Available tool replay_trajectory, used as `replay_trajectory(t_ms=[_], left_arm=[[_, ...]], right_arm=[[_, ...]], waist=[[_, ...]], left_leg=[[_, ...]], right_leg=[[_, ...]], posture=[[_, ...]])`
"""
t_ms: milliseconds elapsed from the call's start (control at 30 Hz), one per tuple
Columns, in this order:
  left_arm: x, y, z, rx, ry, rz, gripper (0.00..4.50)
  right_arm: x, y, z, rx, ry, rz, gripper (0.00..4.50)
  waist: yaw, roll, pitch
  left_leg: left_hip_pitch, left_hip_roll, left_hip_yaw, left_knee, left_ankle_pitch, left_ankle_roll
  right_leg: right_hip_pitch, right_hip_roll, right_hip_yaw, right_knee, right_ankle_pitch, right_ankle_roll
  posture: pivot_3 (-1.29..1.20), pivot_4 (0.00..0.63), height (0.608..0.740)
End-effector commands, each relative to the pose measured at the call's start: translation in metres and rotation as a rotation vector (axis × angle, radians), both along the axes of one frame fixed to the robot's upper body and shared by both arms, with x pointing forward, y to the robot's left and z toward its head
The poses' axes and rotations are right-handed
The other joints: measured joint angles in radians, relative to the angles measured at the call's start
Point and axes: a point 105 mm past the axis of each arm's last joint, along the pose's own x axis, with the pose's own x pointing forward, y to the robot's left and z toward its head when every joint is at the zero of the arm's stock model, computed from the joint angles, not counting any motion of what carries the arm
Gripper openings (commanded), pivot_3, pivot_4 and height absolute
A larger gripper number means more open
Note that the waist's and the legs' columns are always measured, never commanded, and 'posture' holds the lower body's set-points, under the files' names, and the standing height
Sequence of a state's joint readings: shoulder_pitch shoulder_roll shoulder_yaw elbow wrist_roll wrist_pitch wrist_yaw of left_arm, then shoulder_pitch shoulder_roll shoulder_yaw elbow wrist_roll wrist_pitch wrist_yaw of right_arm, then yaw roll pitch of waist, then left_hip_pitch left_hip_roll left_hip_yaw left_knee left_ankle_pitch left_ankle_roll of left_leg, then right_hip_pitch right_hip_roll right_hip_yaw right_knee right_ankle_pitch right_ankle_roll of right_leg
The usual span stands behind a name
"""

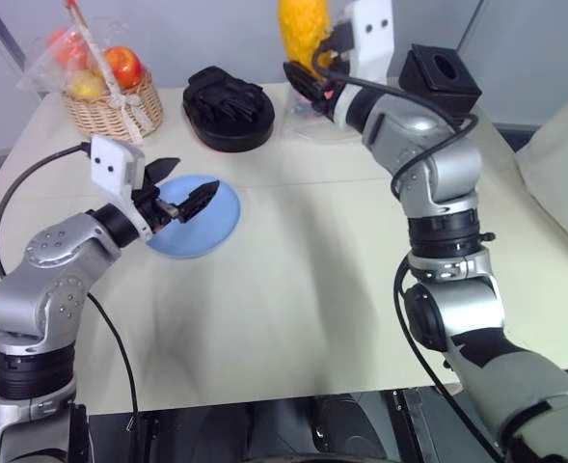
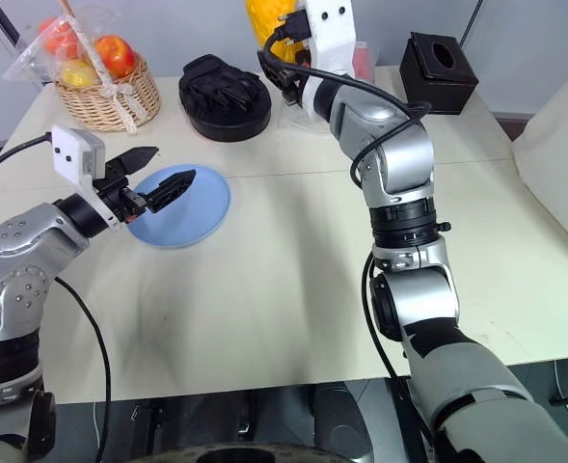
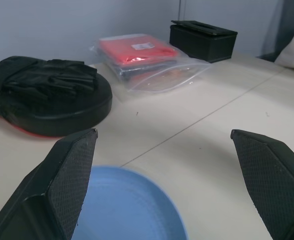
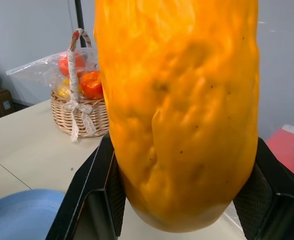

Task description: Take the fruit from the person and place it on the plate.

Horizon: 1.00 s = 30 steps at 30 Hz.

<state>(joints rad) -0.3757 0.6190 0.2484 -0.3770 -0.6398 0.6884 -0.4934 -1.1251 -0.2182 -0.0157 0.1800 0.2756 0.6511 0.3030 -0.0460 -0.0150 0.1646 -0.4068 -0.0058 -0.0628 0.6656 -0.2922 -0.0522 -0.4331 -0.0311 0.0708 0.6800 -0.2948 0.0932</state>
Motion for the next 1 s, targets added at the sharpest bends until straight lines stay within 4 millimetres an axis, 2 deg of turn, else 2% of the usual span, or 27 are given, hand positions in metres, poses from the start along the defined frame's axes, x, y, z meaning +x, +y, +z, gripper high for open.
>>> replay_trajectory(t_ms=[33,100,167,300,400,567,833,1000], left_arm=[[-0.003,-0.003,0.012,0.008,-0.061,-0.008,4.50],[-0.003,-0.003,0.012,0.008,-0.059,-0.007,4.50],[-0.003,-0.001,0.011,0.009,-0.054,0.003,4.50],[-0.005,0.016,0.005,0.036,-0.035,0.073,4.50],[-0.009,0.031,0.001,0.057,-0.019,0.125,4.50],[-0.016,0.049,-0.006,0.073,-0.001,0.209,4.50],[-0.037,0.072,-0.011,0.105,0.009,0.331,4.50],[-0.047,0.085,-0.013,0.110,0.015,0.395,4.50]], right_arm=[[-0.010,0.000,0.013,-0.003,-0.055,0.016,2.15],[-0.013,0.004,-0.006,-0.039,-0.002,0.049,2.15],[-0.017,0.011,-0.034,-0.072,0.072,0.084,2.15],[-0.038,0.039,-0.089,-0.163,0.175,0.185,2.15],[-0.047,0.057,-0.111,-0.190,0.216,0.225,2.15],[-0.056,0.089,-0.131,-0.252,0.215,0.302,2.15],[-0.065,0.142,-0.127,-0.248,0.172,0.440,2.15],[-0.061,0.158,-0.133,-0.244,0.165,0.475,2.15]], waist=[[0.000,0.000,0.000],[0.000,0.000,0.000],[0.001,0.000,0.000],[-0.003,0.000,0.000],[-0.018,0.000,0.000],[-0.023,0.000,0.000],[-0.023,0.000,0.000],[-0.022,0.000,0.000]], left_leg=[[0.000,0.000,0.000,0.000,0.000,0.000],[0.000,0.000,0.000,0.000,0.000,0.000],[0.000,0.000,0.000,0.000,0.000,0.000],[0.000,0.000,0.000,0.000,0.000,0.001],[-0.001,0.000,0.000,-0.001,0.000,0.000],[-0.001,0.001,0.000,-0.001,0.000,0.000],[-0.001,0.001,0.000,-0.001,0.000,-0.001],[-0.001,0.001,-0.001,-0.001,0.000,-0.001]], right_leg=[[0.000,0.000,0.000,0.000,0.000,0.000],[0.000,0.000,0.000,0.000,0.000,0.000],[0.000,0.000,0.000,0.000,0.000,0.000],[0.000,0.000,0.000,0.000,0.000,0.000],[-0.003,0.000,0.000,0.001,0.000,0.000],[-0.003,0.000,0.000,0.001,0.000,0.000],[-0.003,0.000,0.000,0.001,0.000,0.000],[-0.003,0.000,-0.001,0.001,0.000,0.000]], posture=[[0.00,0.150,0.740],[0.00,0.150,0.740],[0.00,0.150,0.740],[0.00,0.150,0.740],[0.00,0.150,0.740],[0.00,0.150,0.740],[0.00,0.150,0.740],[0.00,0.150,0.740]])
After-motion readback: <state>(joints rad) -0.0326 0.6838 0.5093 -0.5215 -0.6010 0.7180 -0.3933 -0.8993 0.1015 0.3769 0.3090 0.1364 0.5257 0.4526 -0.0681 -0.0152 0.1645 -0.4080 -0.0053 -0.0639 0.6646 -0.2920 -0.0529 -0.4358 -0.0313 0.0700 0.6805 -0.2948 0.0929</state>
